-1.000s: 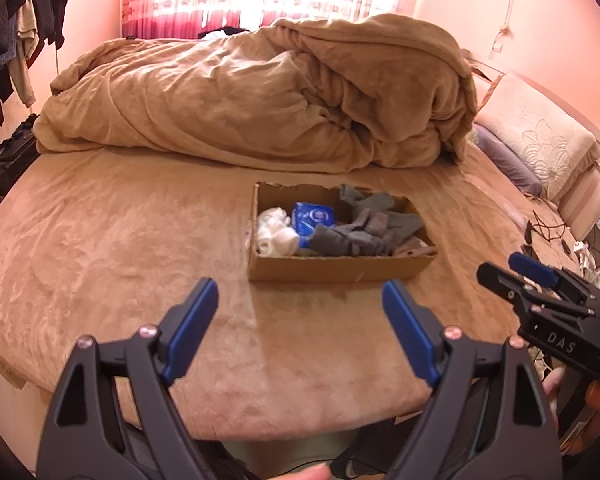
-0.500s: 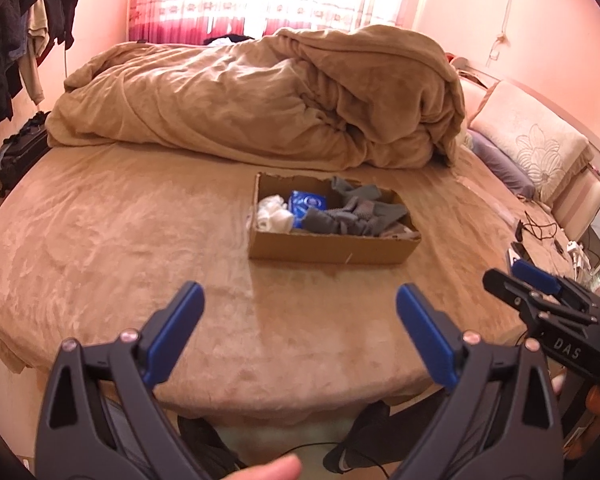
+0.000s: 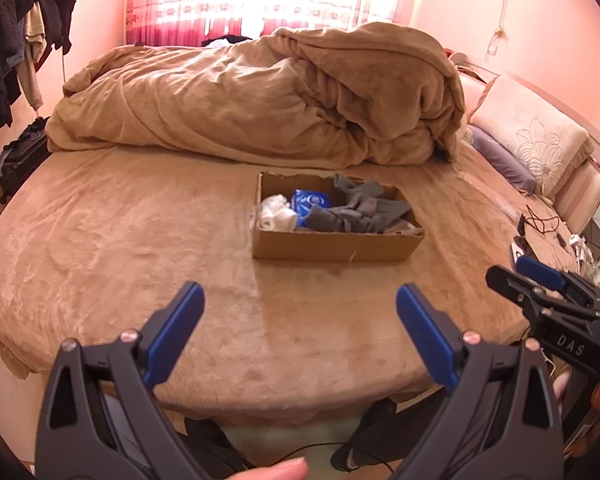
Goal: Organize objects
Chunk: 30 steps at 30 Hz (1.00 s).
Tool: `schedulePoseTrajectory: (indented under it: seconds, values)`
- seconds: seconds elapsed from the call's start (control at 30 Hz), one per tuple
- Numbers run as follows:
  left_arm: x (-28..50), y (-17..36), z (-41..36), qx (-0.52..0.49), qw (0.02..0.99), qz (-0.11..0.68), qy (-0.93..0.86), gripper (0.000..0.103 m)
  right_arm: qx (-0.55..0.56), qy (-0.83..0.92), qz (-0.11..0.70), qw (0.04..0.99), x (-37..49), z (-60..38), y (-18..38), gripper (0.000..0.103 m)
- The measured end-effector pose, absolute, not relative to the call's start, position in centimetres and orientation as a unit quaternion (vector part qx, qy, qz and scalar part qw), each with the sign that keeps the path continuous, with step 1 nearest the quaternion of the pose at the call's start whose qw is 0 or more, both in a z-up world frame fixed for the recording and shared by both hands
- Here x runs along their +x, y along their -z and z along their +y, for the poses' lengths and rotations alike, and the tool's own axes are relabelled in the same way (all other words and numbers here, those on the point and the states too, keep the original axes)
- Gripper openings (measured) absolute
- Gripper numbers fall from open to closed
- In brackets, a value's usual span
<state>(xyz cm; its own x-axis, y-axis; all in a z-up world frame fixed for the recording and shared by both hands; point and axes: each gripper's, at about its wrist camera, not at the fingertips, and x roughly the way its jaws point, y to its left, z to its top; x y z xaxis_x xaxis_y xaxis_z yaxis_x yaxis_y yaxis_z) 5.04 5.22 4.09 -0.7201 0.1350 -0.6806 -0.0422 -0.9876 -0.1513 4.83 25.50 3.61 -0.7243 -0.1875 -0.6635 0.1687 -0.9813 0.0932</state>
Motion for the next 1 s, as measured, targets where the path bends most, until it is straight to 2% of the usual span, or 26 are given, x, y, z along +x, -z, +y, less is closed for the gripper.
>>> schedulePoseTrajectory:
  seconds: [1.0]
  values:
    - [4.8, -4.8, 4.1, -0.362, 0.044, -0.074, -0.928, 0.098, 0.36, 0.927, -0.013, 0.1, 4.5, 25.4, -3.8, 0.07]
